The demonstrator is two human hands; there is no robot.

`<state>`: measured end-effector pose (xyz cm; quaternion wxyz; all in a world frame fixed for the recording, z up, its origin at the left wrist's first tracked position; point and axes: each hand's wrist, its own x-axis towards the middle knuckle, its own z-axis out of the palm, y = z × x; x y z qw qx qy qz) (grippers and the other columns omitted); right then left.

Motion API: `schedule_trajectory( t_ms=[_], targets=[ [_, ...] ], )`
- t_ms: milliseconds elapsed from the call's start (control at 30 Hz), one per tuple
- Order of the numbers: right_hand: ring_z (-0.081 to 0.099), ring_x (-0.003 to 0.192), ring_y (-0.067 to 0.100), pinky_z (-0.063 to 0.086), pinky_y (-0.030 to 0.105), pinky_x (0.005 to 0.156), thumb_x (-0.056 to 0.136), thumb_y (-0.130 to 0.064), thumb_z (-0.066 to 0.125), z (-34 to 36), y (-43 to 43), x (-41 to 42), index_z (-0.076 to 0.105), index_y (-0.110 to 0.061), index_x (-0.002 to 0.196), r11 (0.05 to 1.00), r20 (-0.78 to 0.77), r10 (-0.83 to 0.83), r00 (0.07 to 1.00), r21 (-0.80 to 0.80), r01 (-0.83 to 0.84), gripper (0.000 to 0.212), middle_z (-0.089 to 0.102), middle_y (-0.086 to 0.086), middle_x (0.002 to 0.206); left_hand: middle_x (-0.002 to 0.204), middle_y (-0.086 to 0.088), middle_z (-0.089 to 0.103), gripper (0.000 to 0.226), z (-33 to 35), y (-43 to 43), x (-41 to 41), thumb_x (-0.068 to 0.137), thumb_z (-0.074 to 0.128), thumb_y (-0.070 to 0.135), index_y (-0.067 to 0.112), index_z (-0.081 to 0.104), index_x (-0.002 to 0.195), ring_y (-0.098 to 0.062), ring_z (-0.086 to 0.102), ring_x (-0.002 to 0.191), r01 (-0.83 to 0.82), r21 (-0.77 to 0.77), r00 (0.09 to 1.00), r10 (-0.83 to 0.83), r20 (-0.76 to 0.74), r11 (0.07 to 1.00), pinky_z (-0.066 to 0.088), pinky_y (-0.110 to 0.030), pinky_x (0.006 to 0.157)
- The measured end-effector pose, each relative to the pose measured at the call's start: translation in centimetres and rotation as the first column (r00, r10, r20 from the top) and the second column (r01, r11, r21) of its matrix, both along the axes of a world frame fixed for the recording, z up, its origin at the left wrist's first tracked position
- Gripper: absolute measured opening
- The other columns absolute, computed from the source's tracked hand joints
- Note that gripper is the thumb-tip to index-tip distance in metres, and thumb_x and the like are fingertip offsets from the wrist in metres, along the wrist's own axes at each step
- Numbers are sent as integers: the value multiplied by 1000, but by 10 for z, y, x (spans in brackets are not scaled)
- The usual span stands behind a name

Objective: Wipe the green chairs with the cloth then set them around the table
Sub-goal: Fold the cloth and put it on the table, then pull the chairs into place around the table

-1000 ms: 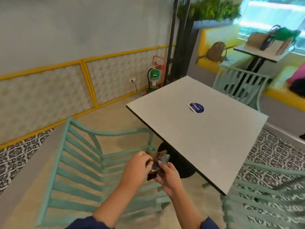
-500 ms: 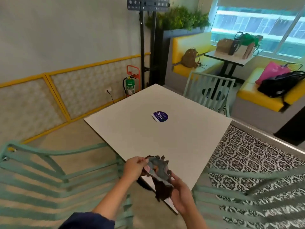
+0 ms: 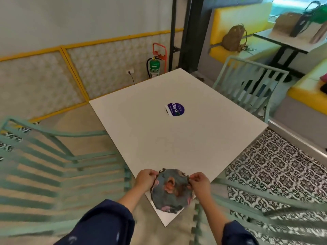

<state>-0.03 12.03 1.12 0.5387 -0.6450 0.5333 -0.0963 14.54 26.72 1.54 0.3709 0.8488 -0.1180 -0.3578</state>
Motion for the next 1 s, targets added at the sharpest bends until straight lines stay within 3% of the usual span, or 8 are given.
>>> schedule_trajectory(
  t_ms=[100,300,367,433,600,800,900,1000],
  targets=[
    [61,83,22,47,25,70,81,3,57,-5,0,7,57,-24,70,990,-65,129,989,-48,-133,29,62,-7,76,97,-7,67,22,2,-7,-5,87,55,7,11,67,105,-22,62,102,84,13,996,-85,10,996,39,-18,79],
    [61,81,17,40,13,59,89,-11,51,18,24,21,63,-19,93,920,-140,280,950,-242,-307,15,62,-1,93,113,-2,68,24,24,24,-7,90,50,10,11,68,105,-13,60,104,192,8,980,-192,45,981,40,-13,75],
    [62,94,19,43,9,68,89,-11,51,30,47,37,63,-16,102,840,-187,450,873,-241,-485,18,61,1,100,119,-5,65,26,38,55,-1,91,50,11,10,66,112,-16,59,110,177,-1,982,-176,65,984,41,-17,85],
    [59,87,13,40,5,67,90,-11,50,45,77,52,63,-13,110,769,-197,559,805,-239,-592,24,62,-1,98,124,-5,63,28,49,92,7,92,52,13,10,63,118,-14,57,112,148,-18,987,-147,59,989,40,-17,88],
    [57,75,-5,36,0,65,88,-8,57,82,178,108,58,-44,74,537,-174,791,586,-260,-802,38,64,-7,87,122,-9,62,31,83,235,35,94,51,14,9,58,123,-10,53,95,-18,-6,995,18,103,1000,36,-15,80],
    [64,99,18,45,21,82,89,-8,55,114,354,176,62,-23,97,264,-198,924,326,-284,-922,18,69,6,103,111,-8,63,28,112,433,57,92,53,11,8,61,119,-13,55,96,-264,-38,943,266,201,964,41,-19,82],
    [62,94,14,45,24,84,89,-12,57,121,439,194,64,-20,98,245,-184,935,304,-289,-926,13,69,5,104,98,-5,59,24,126,515,65,92,53,8,9,62,114,-13,53,87,-317,-68,913,324,249,946,44,-17,73],
    [63,99,19,40,23,75,89,-17,58,124,521,212,66,-8,104,267,-167,933,320,-275,-924,19,69,9,105,95,-6,59,26,134,591,73,90,53,5,5,63,114,-14,53,84,-368,-61,882,369,293,928,49,-26,83]
  ],
)
